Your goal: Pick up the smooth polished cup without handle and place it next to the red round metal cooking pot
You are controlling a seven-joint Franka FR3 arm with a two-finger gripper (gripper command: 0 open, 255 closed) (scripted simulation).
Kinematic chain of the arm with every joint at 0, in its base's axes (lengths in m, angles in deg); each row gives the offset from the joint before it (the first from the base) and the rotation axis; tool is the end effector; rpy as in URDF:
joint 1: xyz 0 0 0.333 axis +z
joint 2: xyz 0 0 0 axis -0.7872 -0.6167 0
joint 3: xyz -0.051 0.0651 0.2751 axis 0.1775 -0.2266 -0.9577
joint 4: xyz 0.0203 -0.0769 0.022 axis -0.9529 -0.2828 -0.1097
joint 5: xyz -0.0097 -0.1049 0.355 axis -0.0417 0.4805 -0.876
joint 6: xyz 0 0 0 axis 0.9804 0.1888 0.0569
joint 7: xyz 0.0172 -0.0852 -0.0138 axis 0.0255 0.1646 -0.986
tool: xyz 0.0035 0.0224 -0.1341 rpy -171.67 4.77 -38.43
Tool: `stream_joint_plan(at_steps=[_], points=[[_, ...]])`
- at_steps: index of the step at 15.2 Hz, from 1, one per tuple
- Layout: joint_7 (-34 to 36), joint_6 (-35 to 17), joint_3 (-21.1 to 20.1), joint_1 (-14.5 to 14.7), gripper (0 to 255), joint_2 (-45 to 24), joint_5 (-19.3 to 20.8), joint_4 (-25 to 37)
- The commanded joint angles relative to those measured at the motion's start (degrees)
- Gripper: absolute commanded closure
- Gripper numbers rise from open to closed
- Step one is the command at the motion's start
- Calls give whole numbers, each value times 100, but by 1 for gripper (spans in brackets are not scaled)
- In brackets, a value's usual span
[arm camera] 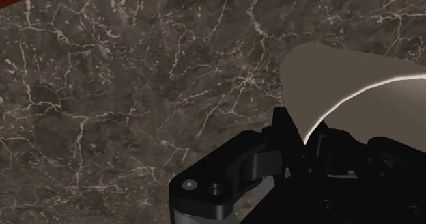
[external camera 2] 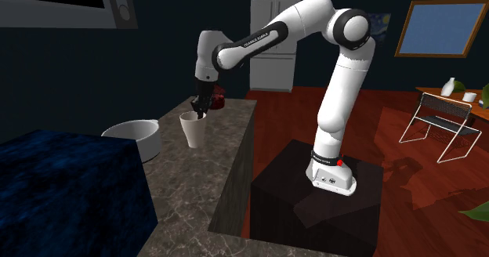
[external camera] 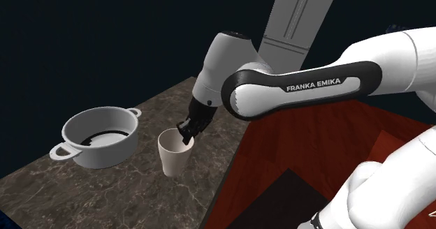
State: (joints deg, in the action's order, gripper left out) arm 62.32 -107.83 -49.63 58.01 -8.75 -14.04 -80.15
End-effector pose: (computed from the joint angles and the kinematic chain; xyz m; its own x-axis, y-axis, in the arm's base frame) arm 0.4268 0.2935 0.4219 0.9821 0.1126 0.1507 0.1315 -0.9838 -0.1220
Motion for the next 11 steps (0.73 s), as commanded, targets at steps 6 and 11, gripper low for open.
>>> stream_joint_plan(at_steps=[6,11], points=[[-2,543,41,-9,255,138,-29,413],[2,928,70,-19,255,205,-36,737]])
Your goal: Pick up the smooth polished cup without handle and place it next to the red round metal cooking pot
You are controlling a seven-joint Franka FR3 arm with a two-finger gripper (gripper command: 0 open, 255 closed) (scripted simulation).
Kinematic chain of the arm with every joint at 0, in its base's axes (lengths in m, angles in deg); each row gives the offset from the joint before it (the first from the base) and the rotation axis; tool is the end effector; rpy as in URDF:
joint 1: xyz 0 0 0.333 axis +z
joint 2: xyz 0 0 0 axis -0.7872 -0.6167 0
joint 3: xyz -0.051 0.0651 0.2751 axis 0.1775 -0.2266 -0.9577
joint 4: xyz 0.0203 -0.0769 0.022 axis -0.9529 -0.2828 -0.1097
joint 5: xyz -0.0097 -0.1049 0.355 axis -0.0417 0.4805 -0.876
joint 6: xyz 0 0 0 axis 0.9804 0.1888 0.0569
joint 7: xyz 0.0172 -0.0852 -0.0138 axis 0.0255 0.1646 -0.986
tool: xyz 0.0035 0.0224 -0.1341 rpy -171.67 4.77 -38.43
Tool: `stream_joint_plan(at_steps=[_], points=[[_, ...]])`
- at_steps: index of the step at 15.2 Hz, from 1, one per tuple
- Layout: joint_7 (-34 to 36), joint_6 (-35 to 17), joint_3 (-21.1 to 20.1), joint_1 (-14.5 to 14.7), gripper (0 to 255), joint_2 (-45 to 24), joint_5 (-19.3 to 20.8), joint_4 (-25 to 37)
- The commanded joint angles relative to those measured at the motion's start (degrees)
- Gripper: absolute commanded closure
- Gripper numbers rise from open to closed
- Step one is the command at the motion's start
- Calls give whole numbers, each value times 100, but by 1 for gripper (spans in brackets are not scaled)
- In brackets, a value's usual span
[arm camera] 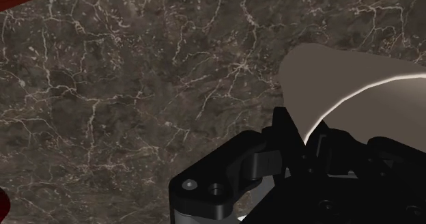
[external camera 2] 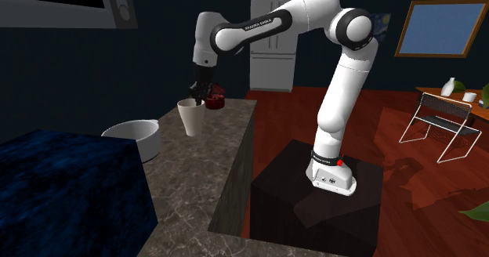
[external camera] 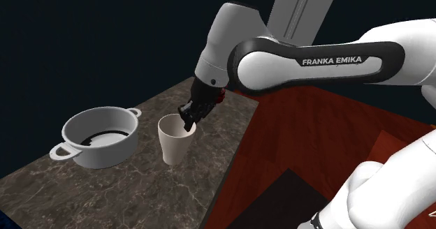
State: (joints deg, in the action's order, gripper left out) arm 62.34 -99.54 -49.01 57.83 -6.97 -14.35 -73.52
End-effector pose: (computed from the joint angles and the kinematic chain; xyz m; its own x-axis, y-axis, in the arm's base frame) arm 0.4273 0.2942 0.4754 0.9822 0.1125 0.1505 0.1314 -0.9838 -0.1221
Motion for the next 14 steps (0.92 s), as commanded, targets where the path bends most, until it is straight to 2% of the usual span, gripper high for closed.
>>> stream_joint_plan(at_steps=[1,14], points=[[2,176,13,-4,255,36,-6,142],[68,1175,60,-36,255,30,45,1148]])
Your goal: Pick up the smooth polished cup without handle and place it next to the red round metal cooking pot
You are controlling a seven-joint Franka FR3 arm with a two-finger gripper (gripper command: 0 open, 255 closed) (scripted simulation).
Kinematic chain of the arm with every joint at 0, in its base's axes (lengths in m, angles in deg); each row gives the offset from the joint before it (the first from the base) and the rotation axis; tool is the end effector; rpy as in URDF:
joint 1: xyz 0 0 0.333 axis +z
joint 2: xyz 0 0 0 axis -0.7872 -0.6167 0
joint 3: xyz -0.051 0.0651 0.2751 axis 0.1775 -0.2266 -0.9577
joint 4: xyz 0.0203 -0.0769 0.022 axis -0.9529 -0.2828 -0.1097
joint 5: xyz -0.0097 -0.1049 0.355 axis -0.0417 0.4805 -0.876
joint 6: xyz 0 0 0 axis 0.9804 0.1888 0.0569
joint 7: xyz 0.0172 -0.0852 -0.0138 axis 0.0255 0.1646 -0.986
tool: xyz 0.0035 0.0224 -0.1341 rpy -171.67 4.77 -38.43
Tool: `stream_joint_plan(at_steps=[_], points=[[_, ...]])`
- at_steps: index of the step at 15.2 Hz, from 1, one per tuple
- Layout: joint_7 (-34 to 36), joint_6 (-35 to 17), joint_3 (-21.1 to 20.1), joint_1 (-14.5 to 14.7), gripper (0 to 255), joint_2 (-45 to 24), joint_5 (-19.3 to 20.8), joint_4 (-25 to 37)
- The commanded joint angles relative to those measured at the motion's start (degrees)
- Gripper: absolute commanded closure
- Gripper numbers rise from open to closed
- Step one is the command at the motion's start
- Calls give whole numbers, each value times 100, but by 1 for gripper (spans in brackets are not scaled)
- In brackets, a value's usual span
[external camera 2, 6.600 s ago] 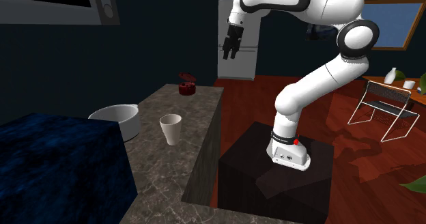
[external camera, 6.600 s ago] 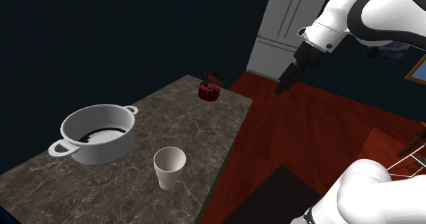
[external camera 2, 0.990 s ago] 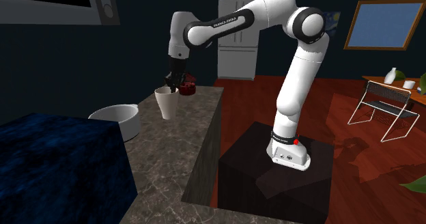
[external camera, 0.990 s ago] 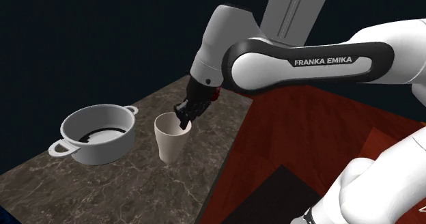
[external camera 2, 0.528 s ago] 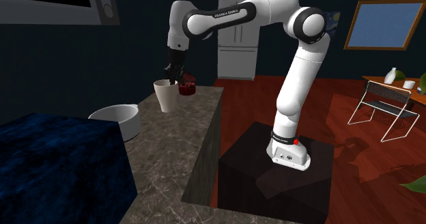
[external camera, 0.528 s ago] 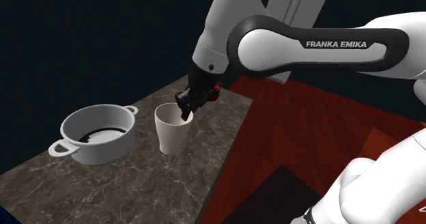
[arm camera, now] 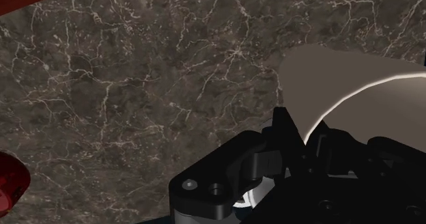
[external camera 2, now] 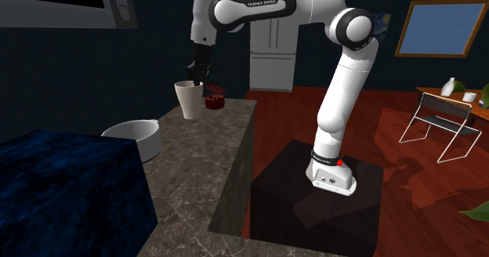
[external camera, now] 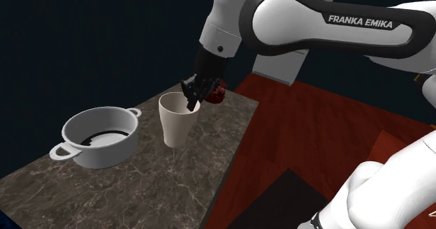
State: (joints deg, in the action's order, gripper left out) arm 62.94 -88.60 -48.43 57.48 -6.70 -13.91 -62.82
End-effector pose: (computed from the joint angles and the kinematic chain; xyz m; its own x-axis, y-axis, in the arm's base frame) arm 0.4266 0.2935 0.5463 0.9822 0.1127 0.1506 0.1316 -0.9838 -0.1220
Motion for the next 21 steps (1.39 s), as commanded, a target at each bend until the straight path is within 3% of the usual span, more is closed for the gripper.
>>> stream_joint_plan(at_steps=[1,7,21], points=[[16,158,3,-3,255,-7,9,165],[71,613,3,-16,255,-97,62,705],[-1610,870,949,-773,255,-909,134,1559]])
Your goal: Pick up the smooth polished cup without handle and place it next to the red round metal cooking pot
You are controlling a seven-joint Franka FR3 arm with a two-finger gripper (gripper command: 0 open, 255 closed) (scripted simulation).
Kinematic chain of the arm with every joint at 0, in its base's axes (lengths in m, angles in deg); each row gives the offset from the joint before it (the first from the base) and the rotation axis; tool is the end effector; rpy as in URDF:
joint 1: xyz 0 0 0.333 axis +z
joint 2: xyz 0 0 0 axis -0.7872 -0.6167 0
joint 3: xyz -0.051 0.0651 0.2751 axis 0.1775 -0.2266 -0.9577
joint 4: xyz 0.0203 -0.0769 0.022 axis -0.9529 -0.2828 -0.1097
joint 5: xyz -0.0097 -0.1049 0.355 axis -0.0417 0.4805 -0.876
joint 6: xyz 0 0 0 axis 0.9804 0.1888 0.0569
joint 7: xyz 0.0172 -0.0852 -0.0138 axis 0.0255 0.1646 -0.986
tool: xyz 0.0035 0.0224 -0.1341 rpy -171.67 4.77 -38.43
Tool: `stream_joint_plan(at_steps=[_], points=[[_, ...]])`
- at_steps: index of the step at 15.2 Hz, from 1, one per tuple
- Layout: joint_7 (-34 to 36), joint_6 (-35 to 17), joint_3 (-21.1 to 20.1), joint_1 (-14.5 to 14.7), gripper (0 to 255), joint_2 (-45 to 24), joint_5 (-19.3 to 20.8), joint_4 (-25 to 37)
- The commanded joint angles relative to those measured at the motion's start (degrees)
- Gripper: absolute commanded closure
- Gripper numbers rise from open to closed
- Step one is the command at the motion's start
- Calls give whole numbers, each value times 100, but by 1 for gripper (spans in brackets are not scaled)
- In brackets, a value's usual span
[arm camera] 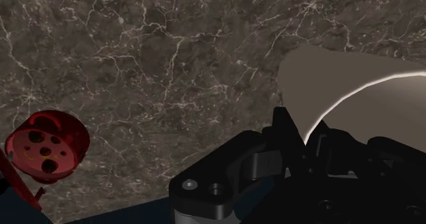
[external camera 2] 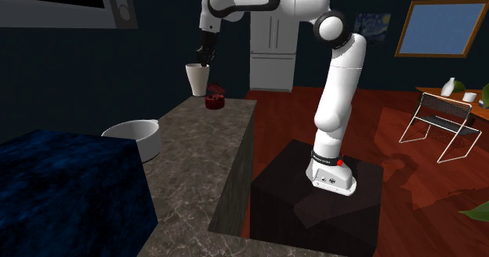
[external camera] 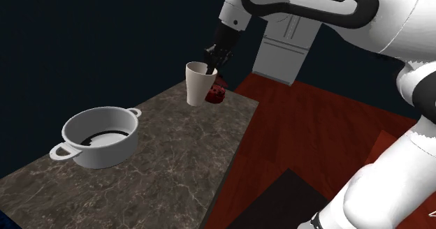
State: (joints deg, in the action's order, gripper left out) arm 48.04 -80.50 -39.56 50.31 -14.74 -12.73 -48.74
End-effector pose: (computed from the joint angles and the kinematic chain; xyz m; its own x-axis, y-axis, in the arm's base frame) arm 0.5201 0.1608 0.5830 0.9824 0.1114 0.1500 0.1303 -0.9839 -0.1225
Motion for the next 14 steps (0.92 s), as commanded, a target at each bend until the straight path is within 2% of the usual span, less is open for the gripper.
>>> stream_joint_plan(at_steps=[1,8,14], points=[[-224,95,116,-109,255,-206,27,270],[-900,435,442,-464,255,-1082,113,1386],[-1387,976,651,-726,255,-2168,202,2936]])
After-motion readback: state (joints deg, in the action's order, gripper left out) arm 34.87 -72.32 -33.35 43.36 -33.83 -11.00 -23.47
